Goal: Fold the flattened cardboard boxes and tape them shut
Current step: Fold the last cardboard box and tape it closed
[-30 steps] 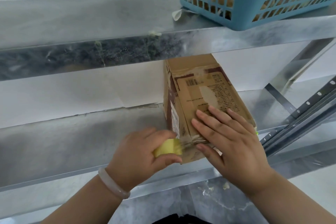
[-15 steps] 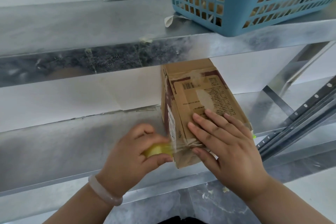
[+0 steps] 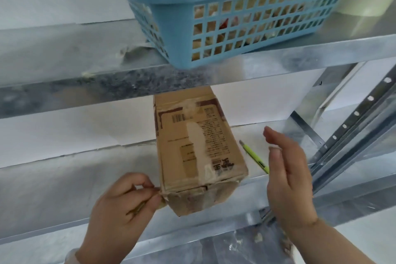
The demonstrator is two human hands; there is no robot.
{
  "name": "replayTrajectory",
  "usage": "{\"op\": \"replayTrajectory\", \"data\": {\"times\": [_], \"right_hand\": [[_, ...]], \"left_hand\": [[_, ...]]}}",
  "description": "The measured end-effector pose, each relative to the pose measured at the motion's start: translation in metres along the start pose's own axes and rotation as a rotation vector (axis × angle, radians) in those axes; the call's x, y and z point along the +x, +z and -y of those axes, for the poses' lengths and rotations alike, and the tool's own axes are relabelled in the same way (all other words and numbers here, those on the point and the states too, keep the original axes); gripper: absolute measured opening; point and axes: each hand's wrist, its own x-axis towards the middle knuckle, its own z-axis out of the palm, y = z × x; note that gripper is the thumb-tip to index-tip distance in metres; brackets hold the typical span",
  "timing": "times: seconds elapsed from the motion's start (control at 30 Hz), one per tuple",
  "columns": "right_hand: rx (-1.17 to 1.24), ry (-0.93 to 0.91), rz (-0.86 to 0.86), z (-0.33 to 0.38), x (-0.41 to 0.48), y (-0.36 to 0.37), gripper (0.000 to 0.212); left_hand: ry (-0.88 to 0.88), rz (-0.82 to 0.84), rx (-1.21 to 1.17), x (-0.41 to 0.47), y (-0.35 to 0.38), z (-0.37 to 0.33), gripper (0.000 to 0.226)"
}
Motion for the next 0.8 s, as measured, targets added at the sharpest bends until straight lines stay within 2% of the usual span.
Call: {"op": "replayTrajectory", "data": {"times": [0.07, 0.13, 0.2, 0.27, 0.33, 0.43, 0.5, 0.57, 0.73, 0.8], "right_hand": [[-0.230, 0.338, 0.155, -0.049, 0.017, 0.000, 0.038], [-0.518, 0.509, 0.413, -0.098, 0.033, 0.006, 0.045], [-0.689, 0.554, 0.592, -0.135, 0.042, 0.017, 0.049], [-0.873, 0.482, 0.698, -0.160, 0.045, 0.029, 0.048], [-0.915, 0.478, 0.644, -0.174, 0.044, 0.037, 0.034], [-0.833, 0.519, 0.577, -0.172, 0.041, 0.041, 0.020], [-0.711, 0.558, 0.509, -0.158, 0.034, 0.038, 0.021], [-0.532, 0.578, 0.366, -0.132, 0.021, 0.027, 0.024], [-0.122, 0.504, 0.089, -0.041, -0.020, -0.013, 0.026], [-0.033, 0.470, 0.020, 0.000, -0.037, -0.023, 0.026]], "left_hand": [[-0.020, -0.018, 0.020, -0.003, 0.002, -0.002, 0.012], [-0.036, -0.034, 0.037, -0.006, 0.004, -0.003, 0.016], [-0.062, -0.052, 0.055, -0.010, 0.004, -0.003, 0.019], [-0.076, -0.056, 0.081, -0.014, 0.003, -0.002, 0.021], [-0.085, -0.049, 0.095, -0.016, 0.004, -0.003, 0.022], [-0.069, -0.042, 0.092, -0.016, 0.003, -0.005, 0.018], [-0.045, -0.043, 0.079, -0.016, 0.002, -0.006, 0.015], [-0.046, -0.050, 0.076, -0.015, 0.001, -0.006, 0.014], [-0.074, 0.020, 0.007, -0.014, -0.006, -0.003, 0.017], [-0.080, 0.056, -0.050, -0.015, -0.010, 0.000, 0.018]]}}
